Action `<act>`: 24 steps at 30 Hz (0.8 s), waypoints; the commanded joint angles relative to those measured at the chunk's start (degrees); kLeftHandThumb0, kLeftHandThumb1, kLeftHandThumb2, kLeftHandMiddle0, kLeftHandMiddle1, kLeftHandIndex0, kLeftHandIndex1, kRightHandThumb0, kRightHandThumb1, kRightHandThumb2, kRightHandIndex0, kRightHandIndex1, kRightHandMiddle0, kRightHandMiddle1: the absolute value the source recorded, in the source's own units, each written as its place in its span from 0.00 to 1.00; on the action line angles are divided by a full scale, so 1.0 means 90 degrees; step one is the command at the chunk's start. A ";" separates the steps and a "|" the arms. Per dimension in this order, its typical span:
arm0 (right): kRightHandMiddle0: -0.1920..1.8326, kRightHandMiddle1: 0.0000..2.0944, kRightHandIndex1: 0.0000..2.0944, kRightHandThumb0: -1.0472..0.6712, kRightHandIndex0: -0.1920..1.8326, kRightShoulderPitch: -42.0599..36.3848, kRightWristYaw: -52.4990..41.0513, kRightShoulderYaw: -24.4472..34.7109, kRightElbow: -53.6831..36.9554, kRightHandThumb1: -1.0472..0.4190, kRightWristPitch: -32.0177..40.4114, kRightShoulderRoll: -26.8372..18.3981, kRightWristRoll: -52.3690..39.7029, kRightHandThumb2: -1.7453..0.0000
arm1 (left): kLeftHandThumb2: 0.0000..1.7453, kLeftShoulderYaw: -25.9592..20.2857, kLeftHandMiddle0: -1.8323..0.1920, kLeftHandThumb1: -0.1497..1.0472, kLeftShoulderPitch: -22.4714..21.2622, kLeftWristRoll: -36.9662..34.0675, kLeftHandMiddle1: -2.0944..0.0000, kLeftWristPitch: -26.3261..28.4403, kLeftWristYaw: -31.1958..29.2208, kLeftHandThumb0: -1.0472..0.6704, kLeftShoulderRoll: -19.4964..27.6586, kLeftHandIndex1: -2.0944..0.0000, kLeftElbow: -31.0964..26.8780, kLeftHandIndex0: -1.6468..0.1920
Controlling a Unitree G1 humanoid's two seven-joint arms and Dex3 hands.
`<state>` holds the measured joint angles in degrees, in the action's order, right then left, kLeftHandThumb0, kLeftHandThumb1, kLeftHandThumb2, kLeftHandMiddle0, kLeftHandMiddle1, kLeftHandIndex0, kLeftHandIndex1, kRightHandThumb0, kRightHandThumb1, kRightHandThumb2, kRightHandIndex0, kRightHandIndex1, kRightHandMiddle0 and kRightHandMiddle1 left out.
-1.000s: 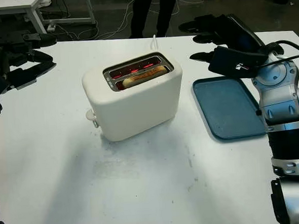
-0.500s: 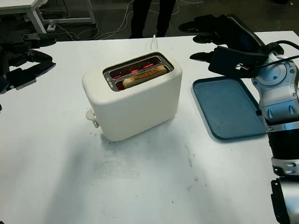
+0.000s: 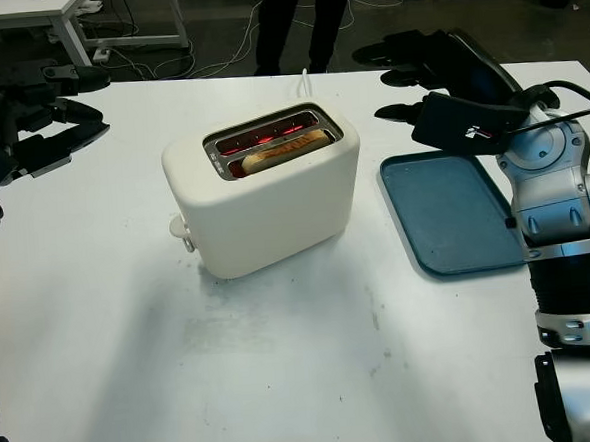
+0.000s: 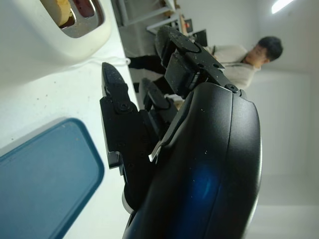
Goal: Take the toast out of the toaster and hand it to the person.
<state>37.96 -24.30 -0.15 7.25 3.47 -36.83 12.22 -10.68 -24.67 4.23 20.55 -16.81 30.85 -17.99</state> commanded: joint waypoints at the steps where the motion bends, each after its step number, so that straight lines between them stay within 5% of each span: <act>1: 0.41 0.00 0.00 0.52 0.44 -0.0044 -0.0012 0.0038 0.0051 0.09 -0.0119 0.0029 -0.0078 0.96 | 0.05 -0.0042 0.68 0.89 0.0068 -0.0051 0.56 -0.0062 -0.0004 0.45 0.0029 0.91 -0.0004 0.50; 24: 0.41 0.00 0.00 0.51 0.44 -0.0034 -0.0011 0.0017 0.0000 0.09 -0.0021 0.0001 -0.0026 0.96 | 0.05 -0.0019 0.68 0.89 0.0015 -0.0027 0.56 -0.0034 -0.0005 0.46 0.0022 0.90 -0.0002 0.50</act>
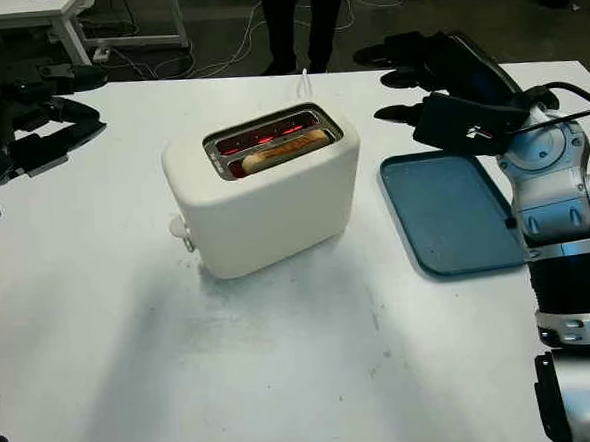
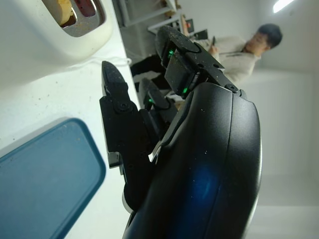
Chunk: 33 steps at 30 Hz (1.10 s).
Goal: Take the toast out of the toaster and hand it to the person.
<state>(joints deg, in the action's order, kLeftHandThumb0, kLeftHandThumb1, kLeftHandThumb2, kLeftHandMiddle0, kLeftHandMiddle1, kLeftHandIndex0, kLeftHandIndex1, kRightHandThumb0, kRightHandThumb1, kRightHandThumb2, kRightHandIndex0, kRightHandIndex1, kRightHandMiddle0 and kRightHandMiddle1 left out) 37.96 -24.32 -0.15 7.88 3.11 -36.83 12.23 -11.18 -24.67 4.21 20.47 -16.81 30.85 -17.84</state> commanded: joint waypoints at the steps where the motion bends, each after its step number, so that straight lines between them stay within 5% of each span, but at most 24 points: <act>1: 0.41 0.00 0.00 0.51 0.45 -0.0036 -0.0010 0.0018 -0.0087 0.09 0.0030 0.0003 -0.0027 0.96 | 0.04 0.0034 0.68 0.89 0.0017 -0.0023 0.56 -0.0062 -0.0004 0.46 0.0024 0.90 0.0000 0.50; 33: 0.40 0.00 0.00 0.52 0.43 -0.0023 -0.0031 0.0016 0.0018 0.09 -0.0047 0.0032 -0.0110 0.96 | 0.05 0.0037 0.68 0.89 0.0023 -0.0022 0.55 -0.0128 -0.0004 0.46 0.0024 0.88 0.0046 0.51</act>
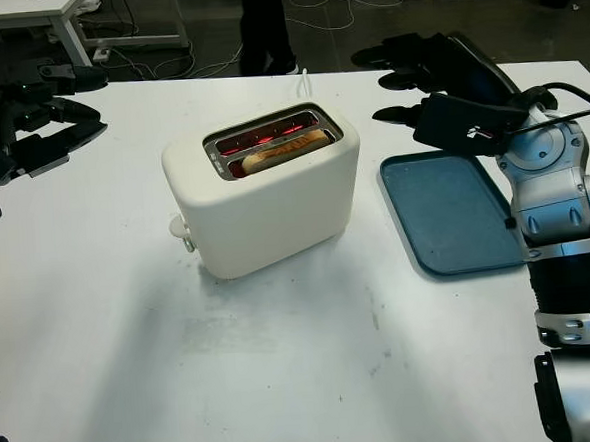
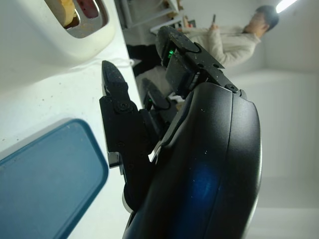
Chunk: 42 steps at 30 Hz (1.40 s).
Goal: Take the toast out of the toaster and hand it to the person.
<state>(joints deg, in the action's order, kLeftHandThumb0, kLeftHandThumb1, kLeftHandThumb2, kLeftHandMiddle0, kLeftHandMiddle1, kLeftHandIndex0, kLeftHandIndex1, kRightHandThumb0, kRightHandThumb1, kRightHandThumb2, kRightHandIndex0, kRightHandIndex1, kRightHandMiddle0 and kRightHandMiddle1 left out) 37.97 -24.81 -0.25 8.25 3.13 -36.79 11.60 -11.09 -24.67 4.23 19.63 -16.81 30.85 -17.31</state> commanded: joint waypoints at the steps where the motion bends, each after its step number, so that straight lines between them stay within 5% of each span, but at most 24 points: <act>1: 0.40 0.00 0.00 0.53 0.43 -0.0029 0.0036 0.0027 -0.0032 0.09 -0.0051 0.0034 -0.0035 0.96 | 0.05 0.0025 0.68 0.89 0.0021 -0.0029 0.55 0.0005 -0.0004 0.46 0.0020 0.88 -0.0031 0.51; 42: 0.39 0.00 0.00 0.49 0.42 -0.0052 0.0007 0.0026 0.0008 0.09 0.0022 0.0035 -0.0018 0.95 | 0.05 -0.0002 0.68 0.89 0.0061 -0.0103 0.56 -0.0013 0.0015 0.47 0.0008 0.86 -0.0016 0.53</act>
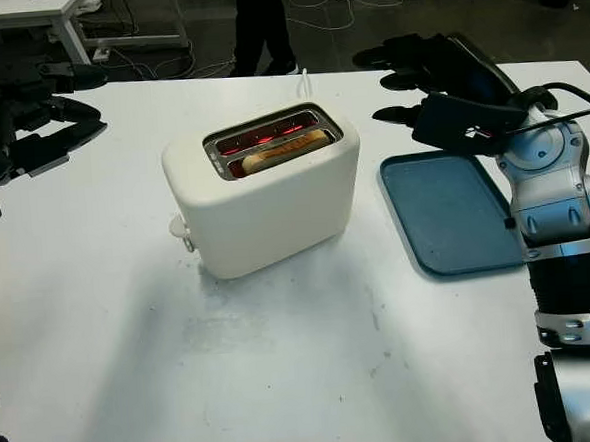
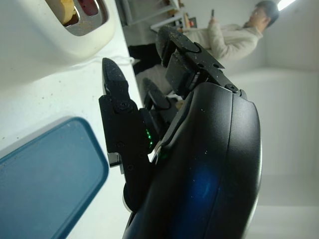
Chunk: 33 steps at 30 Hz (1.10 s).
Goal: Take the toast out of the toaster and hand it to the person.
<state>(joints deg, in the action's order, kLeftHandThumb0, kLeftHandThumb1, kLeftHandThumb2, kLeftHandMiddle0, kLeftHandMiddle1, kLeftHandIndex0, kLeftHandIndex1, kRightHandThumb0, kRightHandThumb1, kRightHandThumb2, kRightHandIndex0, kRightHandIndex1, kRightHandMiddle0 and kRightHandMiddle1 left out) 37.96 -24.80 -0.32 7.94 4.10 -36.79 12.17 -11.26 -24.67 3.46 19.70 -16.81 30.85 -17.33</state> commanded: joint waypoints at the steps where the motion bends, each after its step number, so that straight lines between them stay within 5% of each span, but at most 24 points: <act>1: 0.40 0.00 0.00 0.48 0.42 -0.0052 0.0013 0.0033 0.0054 0.09 -0.0112 0.0029 -0.0073 0.96 | 0.05 0.0016 0.68 0.89 0.0060 -0.0018 0.56 -0.0020 0.0012 0.46 0.0009 0.86 -0.0017 0.53; 33: 0.40 0.00 0.01 0.50 0.43 -0.0005 -0.0002 -0.0011 0.0040 0.09 -0.0143 0.0023 -0.0040 0.96 | 0.04 0.0143 0.67 0.89 -0.0042 0.0078 0.55 -0.0142 -0.0013 0.47 0.0129 0.83 0.0072 0.54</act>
<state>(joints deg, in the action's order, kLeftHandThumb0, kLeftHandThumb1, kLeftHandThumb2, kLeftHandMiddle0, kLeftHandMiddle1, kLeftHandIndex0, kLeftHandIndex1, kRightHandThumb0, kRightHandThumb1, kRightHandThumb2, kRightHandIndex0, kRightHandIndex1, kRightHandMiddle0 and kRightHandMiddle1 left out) 37.97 -24.80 -0.38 8.60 4.01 -36.79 12.20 -10.18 -24.68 3.76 18.89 -16.81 31.26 -16.87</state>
